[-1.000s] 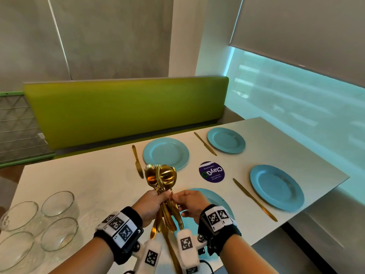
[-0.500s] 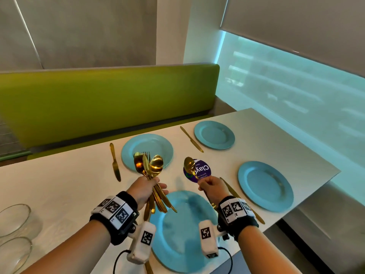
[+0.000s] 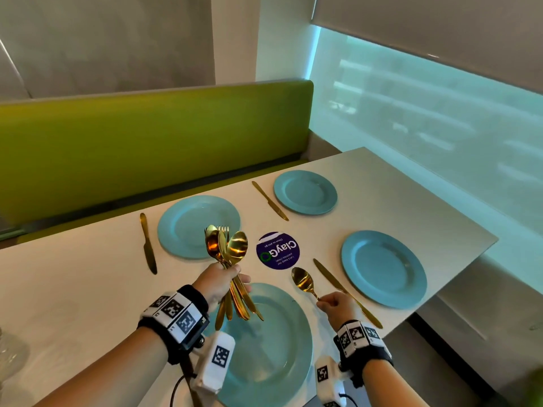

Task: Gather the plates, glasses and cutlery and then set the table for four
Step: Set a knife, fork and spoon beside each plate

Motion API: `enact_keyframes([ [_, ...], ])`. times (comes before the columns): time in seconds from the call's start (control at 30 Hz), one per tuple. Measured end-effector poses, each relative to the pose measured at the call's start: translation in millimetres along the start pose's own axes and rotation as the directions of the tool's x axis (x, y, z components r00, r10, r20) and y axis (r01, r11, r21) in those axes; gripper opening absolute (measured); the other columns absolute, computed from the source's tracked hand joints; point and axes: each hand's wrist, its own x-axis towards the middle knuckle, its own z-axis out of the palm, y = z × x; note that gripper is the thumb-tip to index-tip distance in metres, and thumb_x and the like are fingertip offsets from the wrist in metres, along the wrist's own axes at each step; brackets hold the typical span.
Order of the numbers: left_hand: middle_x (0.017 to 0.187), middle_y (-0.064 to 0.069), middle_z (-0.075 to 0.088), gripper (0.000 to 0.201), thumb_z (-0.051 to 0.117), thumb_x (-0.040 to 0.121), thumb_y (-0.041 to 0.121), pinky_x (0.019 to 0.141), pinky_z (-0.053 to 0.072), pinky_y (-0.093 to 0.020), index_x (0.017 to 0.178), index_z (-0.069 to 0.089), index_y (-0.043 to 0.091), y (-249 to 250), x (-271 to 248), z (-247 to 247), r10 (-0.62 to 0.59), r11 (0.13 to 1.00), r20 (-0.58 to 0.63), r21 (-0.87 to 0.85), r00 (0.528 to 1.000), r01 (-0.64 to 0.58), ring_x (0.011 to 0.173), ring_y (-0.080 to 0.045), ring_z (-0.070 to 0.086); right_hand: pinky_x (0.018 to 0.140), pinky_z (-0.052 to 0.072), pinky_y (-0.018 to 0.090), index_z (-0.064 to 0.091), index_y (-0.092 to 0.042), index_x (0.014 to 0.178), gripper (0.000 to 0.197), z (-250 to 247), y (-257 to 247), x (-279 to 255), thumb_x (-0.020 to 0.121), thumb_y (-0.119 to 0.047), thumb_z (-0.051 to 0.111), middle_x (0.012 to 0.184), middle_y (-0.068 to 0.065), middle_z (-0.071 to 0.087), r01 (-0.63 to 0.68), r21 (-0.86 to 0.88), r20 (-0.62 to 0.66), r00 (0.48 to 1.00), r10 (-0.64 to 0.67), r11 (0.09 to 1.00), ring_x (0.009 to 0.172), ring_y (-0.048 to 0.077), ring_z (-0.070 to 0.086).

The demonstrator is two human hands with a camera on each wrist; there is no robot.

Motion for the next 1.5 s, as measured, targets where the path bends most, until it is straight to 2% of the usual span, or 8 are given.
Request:
enact_keyframes([
  [0.1,0.083,-0.013,0.067,0.015,0.038,0.099,0.012,0.076,0.053,-0.041,0.090,0.049,0.007,0,3,5,-0.008,1.000,0.004,0.006,1.000,0.008,0.073,-0.027,0.066,0.074,0.047,0.029,0.060,-0.021,0.066,0.019,9,3,8,0.082,-0.018,0.070,0.077,0.000,0.060,-0.039,0.015,0.030,0.999,0.038,0.999,0.082,0.019,0.056],
  [0.37,0.084,-0.013,0.067,0.014,0.038,0.099,0.013,0.074,0.053,-0.038,0.093,0.050,0.007,-1,8,7,-0.012,1.000,-0.031,0.024,0.999,0.013,0.074,-0.027,0.066,0.057,0.041,0.020,0.060,-0.025,0.061,0.021,11,2,13,0.079,-0.029,0.072,0.081,0.001,0.065,-0.140,-0.061,0.078,0.986,0.144,0.988,0.078,0.016,0.057],
  [0.67,0.085,-0.014,0.067,0.016,0.038,0.099,0.013,0.085,0.052,-0.044,0.089,0.050,0.009,-3,14,14,-0.025,1.000,-0.054,0.014,0.998,0.026,0.075,-0.028,0.067,0.078,0.054,0.027,0.065,-0.019,0.065,0.017,8,-3,19,0.076,-0.026,0.075,0.073,-0.001,0.064,-0.136,-0.113,0.124,0.981,0.150,0.984,0.081,0.017,0.062],
  [0.77,0.085,-0.014,0.068,0.017,0.038,0.099,0.014,0.087,0.051,-0.046,0.088,0.050,0.009,-5,17,18,-0.031,0.999,-0.055,0.014,0.998,0.032,0.077,-0.029,0.067,0.067,0.051,0.024,0.072,-0.015,0.078,0.012,5,-4,19,0.076,-0.026,0.075,0.077,0.000,0.066,-0.128,-0.129,0.151,0.978,0.147,0.983,0.081,0.016,0.062],
  [0.93,0.084,-0.013,0.068,0.016,0.039,0.099,0.014,0.072,0.054,-0.038,0.088,0.050,0.009,-9,19,27,-0.041,0.999,-0.060,-0.006,0.997,0.040,0.070,-0.025,0.068,0.053,0.042,0.018,0.074,-0.014,0.084,0.018,5,-1,20,0.075,-0.029,0.076,0.073,-0.002,0.064,-0.127,-0.135,0.169,0.974,0.149,0.983,0.071,0.012,0.057],
  [1.23,0.086,-0.012,0.069,0.016,0.040,0.099,0.016,0.079,0.053,-0.040,0.090,0.052,0.010,-14,10,33,-0.033,0.999,-0.041,0.012,0.999,0.034,0.078,-0.027,0.068,0.050,0.040,0.018,0.073,-0.013,0.086,0.019,2,0,18,0.075,-0.029,0.076,0.072,-0.003,0.064,-0.120,-0.113,0.186,0.973,0.140,0.986,0.064,0.008,0.054],
  [1.37,0.086,-0.011,0.069,0.013,0.041,0.098,0.013,0.074,0.055,-0.040,0.093,0.052,0.008,-13,1,25,-0.011,1.000,0.032,0.022,0.999,0.010,0.075,-0.024,0.069,0.064,0.049,0.026,0.066,-0.018,0.067,0.023,-4,-20,8,0.077,-0.038,0.072,0.063,-0.003,0.060,-0.010,-0.123,0.102,0.995,0.023,0.992,0.065,0.014,0.055],
  [1.5,0.084,-0.013,0.067,0.009,0.043,0.097,0.009,0.061,0.056,-0.034,0.093,0.050,0.004,-8,-12,17,0.007,1.000,0.095,0.005,0.995,-0.007,0.059,-0.019,0.070,0.069,0.052,0.028,0.070,-0.024,0.074,0.013,-7,-63,-13,0.078,-0.037,0.069,0.067,-0.008,0.062,0.203,-0.047,0.101,0.975,-0.197,0.978,0.066,0.011,0.057],
])
